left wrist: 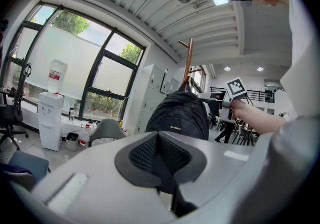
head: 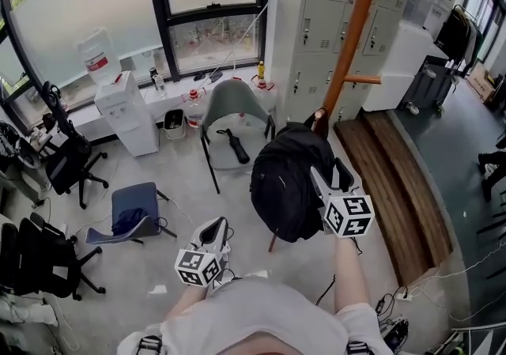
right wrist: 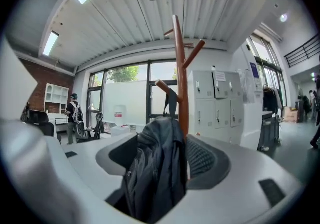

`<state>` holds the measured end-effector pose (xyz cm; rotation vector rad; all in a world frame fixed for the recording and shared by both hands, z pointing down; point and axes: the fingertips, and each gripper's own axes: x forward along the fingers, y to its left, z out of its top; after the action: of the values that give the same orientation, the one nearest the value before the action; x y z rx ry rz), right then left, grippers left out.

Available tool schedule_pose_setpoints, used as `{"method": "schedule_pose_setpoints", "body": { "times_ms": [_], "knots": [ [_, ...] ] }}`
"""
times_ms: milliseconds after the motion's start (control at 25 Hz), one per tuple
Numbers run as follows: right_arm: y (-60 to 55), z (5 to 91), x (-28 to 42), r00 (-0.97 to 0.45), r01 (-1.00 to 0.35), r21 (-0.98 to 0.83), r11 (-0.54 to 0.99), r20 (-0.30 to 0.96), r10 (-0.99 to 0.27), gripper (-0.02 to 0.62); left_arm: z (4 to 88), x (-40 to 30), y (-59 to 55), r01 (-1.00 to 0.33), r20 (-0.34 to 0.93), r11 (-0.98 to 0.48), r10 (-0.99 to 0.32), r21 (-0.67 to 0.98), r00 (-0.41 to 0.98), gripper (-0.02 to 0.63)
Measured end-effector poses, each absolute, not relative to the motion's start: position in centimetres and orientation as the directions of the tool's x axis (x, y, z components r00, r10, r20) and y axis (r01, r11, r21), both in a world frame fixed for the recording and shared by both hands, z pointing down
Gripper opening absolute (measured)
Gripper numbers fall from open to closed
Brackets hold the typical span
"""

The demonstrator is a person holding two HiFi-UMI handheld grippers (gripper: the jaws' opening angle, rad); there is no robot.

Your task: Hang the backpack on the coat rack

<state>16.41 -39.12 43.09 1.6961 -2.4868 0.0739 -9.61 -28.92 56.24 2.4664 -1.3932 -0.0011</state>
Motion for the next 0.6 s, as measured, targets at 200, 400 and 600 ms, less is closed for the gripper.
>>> {"method": "schedule_pose_setpoints", "body": {
  "times_ms": [200, 400, 600],
  "knots": [
    [-36.3, 41.7, 15.6, -0.377, -0.923, 0.049, 0.382, 0.086, -0.922, 0.270, 56.1, -9.5, -28.9, -0.835, 0.145, -0.484, -0.836, 0.261, 0.530, 0.009],
    [-33.3, 41.9, 13.9, -0.408, -0.911, 0.043, 0.410, 0.047, -0.912, 0.258, 55.9, -9.4, -28.9, -0.834, 0.141, -0.488, -0.835, 0.257, 0.532, 0.009],
    [-30.4, 43.1, 12.4, -0.418, -0.908, 0.049, 0.416, -0.033, -0.908, 0.064, 55.7, -9.2, -28.8, -0.831, 0.141, -0.495, -0.831, 0.254, 0.538, 0.009]
  ]
}}
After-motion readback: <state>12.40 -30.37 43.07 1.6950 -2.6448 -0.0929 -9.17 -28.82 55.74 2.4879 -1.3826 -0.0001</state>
